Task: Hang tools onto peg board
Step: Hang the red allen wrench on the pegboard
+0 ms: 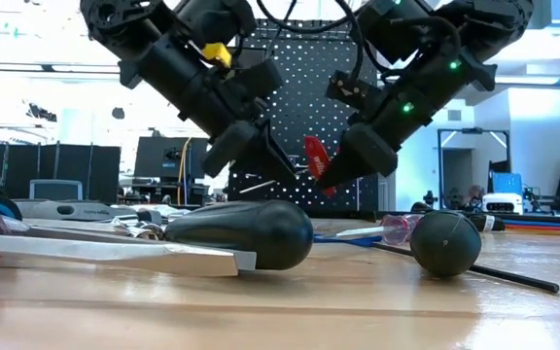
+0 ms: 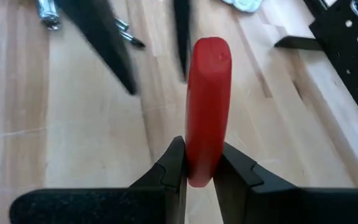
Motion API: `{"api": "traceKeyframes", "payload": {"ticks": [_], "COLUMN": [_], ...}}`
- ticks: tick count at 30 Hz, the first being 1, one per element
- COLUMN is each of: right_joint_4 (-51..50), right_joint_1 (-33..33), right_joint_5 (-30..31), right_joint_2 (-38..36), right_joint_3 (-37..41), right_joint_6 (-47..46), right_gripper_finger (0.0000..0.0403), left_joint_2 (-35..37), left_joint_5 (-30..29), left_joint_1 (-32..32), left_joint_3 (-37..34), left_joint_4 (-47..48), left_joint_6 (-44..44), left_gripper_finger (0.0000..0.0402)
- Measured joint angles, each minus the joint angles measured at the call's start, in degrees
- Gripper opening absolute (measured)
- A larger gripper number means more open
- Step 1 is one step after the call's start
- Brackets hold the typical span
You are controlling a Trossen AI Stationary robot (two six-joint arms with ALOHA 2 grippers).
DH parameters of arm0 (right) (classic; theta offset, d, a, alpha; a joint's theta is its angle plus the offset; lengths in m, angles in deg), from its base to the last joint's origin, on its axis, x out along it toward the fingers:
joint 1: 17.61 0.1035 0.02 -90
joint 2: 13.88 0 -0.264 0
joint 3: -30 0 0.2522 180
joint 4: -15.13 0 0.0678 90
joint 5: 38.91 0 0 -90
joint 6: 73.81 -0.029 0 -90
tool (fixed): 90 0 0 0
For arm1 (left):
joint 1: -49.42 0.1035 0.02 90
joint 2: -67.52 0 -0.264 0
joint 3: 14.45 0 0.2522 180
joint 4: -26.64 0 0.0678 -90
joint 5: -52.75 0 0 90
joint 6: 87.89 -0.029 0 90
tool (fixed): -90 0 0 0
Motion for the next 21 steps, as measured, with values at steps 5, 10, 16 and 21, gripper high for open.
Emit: {"api": "traceKeyframes", "payload": {"ticks": [5,10,16,21], "right_joint_4": [0.5,0.5,0.5,0.3], "right_joint_1": [0.0,0.0,0.0,0.2], "right_joint_5": [-0.5,-0.9,-2.1,-3.4], "right_joint_2": [0.0,0.0,0.1,0.1], "right_joint_3": [0.0,0.0,0.0,0.0], "right_joint_6": [0.1,0.8,1.2,1.4], "right_gripper_finger": [0.0063,0.0063,0.0063,0.0064], "left_joint_2": [0.0,-0.4,-0.4,-0.3], "left_joint_5": [0.5,0.5,-2.6,-3.8], "left_joint_1": [1.1,1.3,1.2,0.5], "left_joint_3": [0.0,0.0,0.0,0.0], "left_joint_4": [-0.1,-0.1,0.1,0.9], "left_joint_6": [2.7,2.9,2.6,1.8], "left_gripper_finger": [0.0158,0.0153,0.0134,0.0128]}}
